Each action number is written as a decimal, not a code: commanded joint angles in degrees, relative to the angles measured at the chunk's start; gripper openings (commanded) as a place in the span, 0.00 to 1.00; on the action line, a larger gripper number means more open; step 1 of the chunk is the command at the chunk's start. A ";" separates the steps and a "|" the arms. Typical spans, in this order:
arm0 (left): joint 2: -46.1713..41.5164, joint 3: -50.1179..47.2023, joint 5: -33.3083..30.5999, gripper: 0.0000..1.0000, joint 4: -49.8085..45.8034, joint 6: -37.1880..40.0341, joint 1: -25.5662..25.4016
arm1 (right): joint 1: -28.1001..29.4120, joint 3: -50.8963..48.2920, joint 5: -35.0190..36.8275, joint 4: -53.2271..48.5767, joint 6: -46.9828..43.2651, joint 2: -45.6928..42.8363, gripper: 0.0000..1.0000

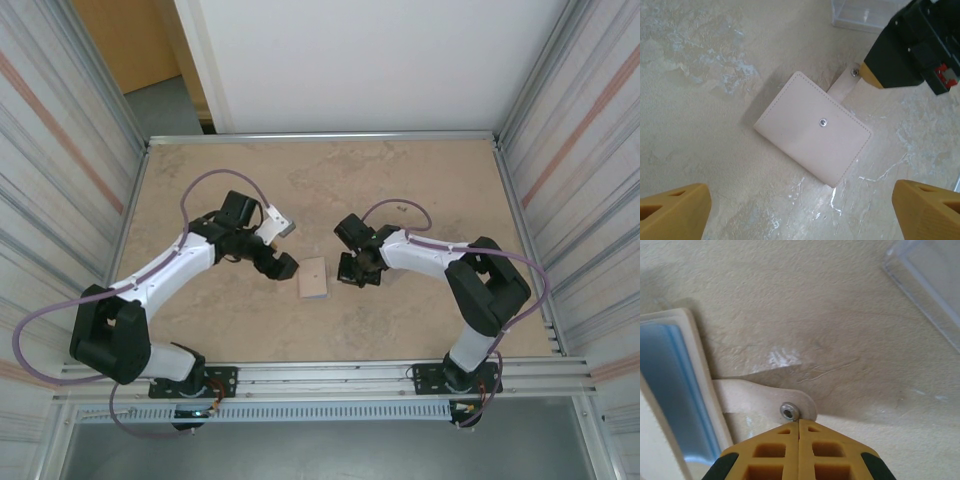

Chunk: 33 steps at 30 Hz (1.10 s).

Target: Put the credit cards into the card holder

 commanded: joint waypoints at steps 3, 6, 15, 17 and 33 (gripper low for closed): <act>-0.29 1.45 -5.38 0.93 -2.03 5.00 -3.79 | -0.59 -0.40 -1.58 1.45 -1.19 -0.01 0.00; -0.03 0.63 -8.27 0.93 -1.16 5.24 -5.41 | -0.54 -0.40 -1.97 1.85 -1.19 0.44 0.00; 0.77 -1.20 -10.93 0.94 1.19 5.34 -7.41 | -0.06 0.99 -5.42 3.76 -1.21 -1.24 0.00; 0.67 -1.67 -11.49 0.94 1.85 5.27 -7.49 | -0.37 1.13 -5.18 3.91 -1.18 -0.78 0.00; 1.22 -6.61 -21.80 0.93 9.18 8.84 -13.99 | -2.52 0.25 -5.06 4.48 -1.29 3.99 0.00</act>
